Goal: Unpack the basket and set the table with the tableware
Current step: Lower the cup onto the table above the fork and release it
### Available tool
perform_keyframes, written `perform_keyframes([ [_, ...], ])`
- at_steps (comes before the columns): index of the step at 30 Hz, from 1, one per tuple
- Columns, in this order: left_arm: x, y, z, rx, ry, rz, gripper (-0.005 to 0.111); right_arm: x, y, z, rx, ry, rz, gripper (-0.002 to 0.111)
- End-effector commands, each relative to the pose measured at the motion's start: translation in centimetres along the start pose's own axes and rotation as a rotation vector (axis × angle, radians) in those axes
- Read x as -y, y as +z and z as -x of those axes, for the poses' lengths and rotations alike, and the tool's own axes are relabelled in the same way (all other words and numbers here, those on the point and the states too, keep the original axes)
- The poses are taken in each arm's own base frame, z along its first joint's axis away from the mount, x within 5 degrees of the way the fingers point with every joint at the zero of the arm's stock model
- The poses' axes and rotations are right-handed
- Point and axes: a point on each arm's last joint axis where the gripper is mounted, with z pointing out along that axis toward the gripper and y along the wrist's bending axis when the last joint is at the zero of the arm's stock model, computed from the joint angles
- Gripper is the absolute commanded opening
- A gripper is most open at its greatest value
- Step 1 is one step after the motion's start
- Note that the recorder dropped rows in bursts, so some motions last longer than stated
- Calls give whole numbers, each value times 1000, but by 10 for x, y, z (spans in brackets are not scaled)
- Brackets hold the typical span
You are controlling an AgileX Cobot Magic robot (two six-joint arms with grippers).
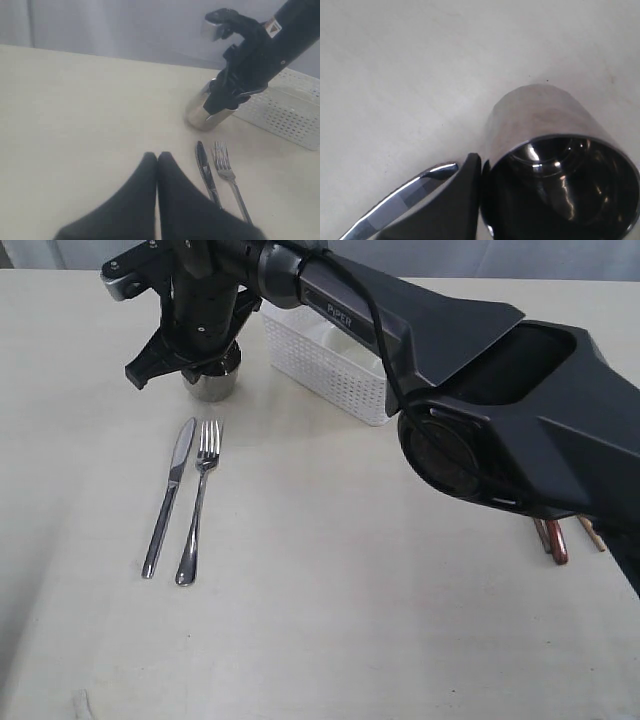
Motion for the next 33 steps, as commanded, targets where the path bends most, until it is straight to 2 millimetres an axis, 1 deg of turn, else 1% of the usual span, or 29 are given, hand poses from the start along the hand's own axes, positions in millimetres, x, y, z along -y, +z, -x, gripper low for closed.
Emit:
perform_keyframes([
  [1, 0, 0, 0, 12, -4, -2, 0, -2, -5, 3, 12, -16, 0, 5],
  [2, 0, 0, 0, 12, -4, -2, 0, -2, -5, 3, 13, -16, 0, 7],
  [3, 0, 0, 0, 12, -4, -2, 0, -2, -5, 3, 13, -16, 0, 15],
  [7, 0, 0, 0, 12, -4, -2, 0, -1, -5, 4, 25, -16, -2, 36],
  [18, 0, 0, 0, 12, -4, -2, 0, 0, -7, 10, 92, -21, -19, 37],
  [22, 0, 0, 0, 12, -4, -2, 0, 3, -7, 10, 84, -41, -55, 37],
  [31, 0, 0, 0, 12, -4, -2, 0, 9, -7, 7, 57, -16, -69, 37],
  [33, 0, 0, 0, 12, -4, -2, 0, 9, -11, 8, 63, -16, -70, 37],
])
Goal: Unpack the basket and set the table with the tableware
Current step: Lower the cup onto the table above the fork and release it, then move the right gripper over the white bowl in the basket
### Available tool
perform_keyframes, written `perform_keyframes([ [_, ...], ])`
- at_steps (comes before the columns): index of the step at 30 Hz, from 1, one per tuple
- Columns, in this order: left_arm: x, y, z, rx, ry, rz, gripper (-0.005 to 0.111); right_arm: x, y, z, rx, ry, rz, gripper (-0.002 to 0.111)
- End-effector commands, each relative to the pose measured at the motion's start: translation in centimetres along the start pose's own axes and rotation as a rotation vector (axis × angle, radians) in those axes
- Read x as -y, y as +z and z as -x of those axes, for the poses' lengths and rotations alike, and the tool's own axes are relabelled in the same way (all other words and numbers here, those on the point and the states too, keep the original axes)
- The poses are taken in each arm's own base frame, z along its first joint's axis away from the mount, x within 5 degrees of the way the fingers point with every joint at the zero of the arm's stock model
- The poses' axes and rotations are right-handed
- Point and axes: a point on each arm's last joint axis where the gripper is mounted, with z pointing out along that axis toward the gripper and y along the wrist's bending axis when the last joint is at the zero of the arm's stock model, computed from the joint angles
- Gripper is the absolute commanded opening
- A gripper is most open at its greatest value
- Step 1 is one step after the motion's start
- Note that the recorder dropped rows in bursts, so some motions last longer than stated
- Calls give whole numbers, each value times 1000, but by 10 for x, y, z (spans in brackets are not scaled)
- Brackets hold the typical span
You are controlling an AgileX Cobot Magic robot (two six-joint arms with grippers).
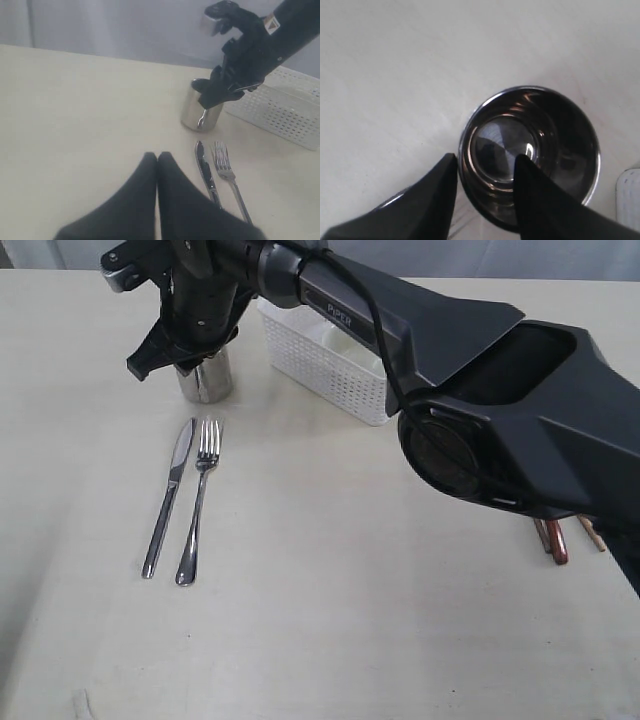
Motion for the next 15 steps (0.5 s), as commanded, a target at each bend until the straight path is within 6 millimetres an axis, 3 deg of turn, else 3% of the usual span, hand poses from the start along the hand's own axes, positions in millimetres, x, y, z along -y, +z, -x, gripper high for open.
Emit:
perform_keyframes([
  [1, 0, 0, 0, 12, -4, -2, 0, 5, -14, 5, 17, 5, -16, 37],
  [9, 0, 0, 0, 12, -4, -2, 0, 8, -54, 19, 101, 17, -10, 37],
  [15, 0, 0, 0, 12, -4, -2, 0, 19, -98, 22, 104, 69, -17, 37],
])
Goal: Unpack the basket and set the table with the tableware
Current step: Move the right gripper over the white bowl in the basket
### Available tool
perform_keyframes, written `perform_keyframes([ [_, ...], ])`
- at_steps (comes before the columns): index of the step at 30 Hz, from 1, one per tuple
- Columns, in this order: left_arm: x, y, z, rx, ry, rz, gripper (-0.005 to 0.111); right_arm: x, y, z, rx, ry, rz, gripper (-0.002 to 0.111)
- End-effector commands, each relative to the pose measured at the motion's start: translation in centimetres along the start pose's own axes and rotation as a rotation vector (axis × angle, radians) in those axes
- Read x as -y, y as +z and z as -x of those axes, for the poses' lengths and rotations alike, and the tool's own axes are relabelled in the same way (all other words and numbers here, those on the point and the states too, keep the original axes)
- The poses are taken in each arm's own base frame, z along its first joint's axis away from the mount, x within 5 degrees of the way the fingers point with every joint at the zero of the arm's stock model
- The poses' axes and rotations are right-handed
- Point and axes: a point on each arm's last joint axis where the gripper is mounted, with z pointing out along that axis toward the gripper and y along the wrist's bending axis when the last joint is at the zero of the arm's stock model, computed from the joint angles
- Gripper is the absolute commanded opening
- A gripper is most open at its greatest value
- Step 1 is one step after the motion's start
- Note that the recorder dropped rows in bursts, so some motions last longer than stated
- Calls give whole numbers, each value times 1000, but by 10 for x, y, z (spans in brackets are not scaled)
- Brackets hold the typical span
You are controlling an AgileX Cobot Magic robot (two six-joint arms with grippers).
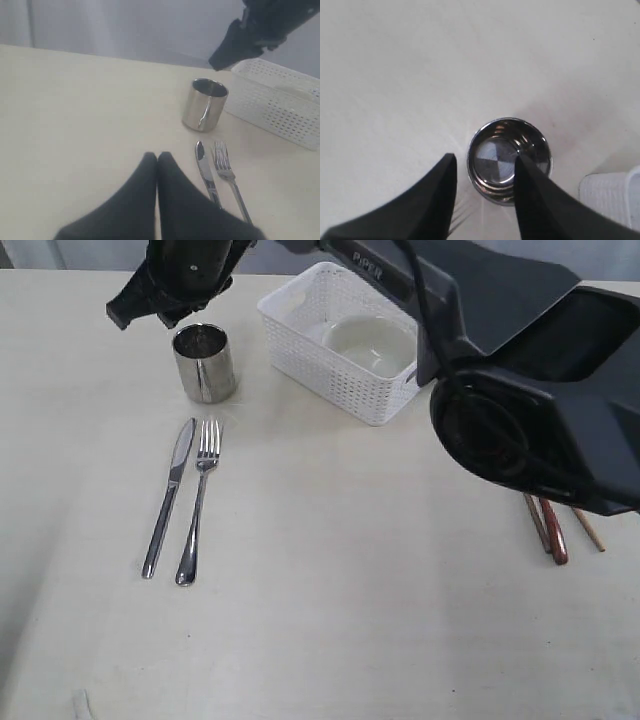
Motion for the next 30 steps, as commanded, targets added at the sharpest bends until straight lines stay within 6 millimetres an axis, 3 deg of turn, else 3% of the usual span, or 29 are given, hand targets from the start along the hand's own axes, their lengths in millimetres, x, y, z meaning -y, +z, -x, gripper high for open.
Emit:
perform_keyframes([
  [1, 0, 0, 0, 12, -4, -2, 0, 21, -44, 6, 4, 79, -24, 37],
  [7, 0, 0, 0, 12, -4, -2, 0, 75, -91, 2, 17, 193, -87, 37],
  [13, 0, 0, 0, 12, -4, -2, 0, 145, -114, -25, 2, 364, -166, 37],
  [20, 0, 0, 0, 12, 3, 0, 0, 194, -96, -72, -113, 527, -111, 37],
  [25, 0, 0, 0, 12, 3, 0, 0, 211, -72, -98, -173, 641, -25, 37],
  [30, 0, 0, 0, 12, 3, 0, 0, 216, -51, -108, -206, 706, 15, 37],
])
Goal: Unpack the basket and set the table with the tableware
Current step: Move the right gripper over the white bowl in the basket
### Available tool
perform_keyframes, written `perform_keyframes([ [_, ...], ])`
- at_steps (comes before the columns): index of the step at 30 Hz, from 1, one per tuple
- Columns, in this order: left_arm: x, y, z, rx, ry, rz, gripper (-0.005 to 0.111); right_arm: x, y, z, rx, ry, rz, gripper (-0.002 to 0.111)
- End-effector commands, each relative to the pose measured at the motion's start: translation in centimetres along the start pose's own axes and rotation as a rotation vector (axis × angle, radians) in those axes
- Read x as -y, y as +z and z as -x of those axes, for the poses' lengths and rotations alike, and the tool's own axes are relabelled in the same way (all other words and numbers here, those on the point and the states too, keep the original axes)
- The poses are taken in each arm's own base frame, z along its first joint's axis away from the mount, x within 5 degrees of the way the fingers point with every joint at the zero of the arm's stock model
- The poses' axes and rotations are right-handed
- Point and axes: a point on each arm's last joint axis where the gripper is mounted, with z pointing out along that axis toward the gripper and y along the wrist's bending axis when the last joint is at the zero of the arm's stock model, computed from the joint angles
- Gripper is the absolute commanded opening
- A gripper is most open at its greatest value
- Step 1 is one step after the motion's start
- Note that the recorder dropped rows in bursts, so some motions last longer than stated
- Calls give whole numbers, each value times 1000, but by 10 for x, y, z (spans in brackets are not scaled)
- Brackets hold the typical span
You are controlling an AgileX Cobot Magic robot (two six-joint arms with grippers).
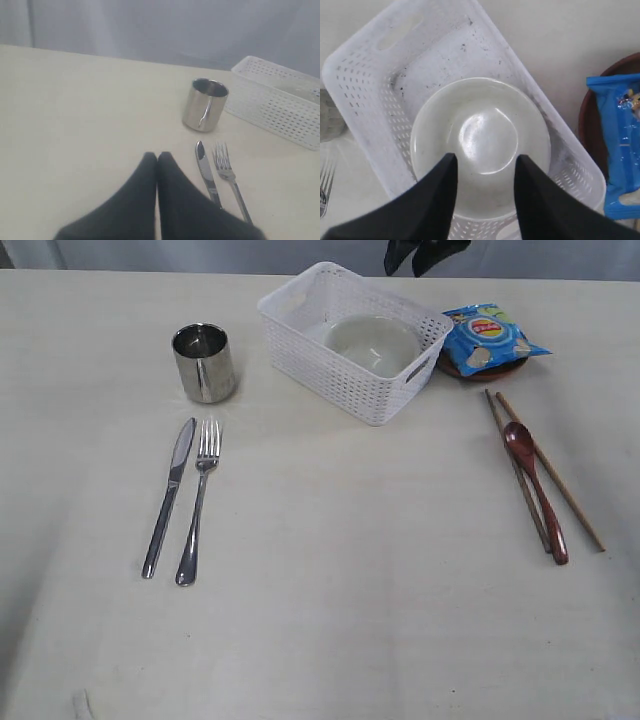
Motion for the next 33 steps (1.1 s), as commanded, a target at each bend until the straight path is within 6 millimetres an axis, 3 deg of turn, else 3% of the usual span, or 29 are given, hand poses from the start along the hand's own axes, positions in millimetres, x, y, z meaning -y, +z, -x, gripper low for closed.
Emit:
perform_keyframes([
  [1, 0, 0, 0, 12, 3, 0, 0, 7, 18, -1, -33, 47, 19, 37],
  [8, 0, 0, 0, 12, 3, 0, 0, -6, 24, -3, -48, 73, 66, 37],
  [18, 0, 0, 0, 12, 3, 0, 0, -70, 36, -17, -89, 10, 87, 37],
  [21, 0, 0, 0, 12, 3, 0, 0, -86, 40, -23, -86, -30, 2, 37],
  [25, 0, 0, 0, 12, 3, 0, 0, -91, 42, -25, -53, -22, -146, 37],
  [33, 0, 0, 0, 12, 3, 0, 0, -100, 43, -22, 10, 144, -98, 37],
])
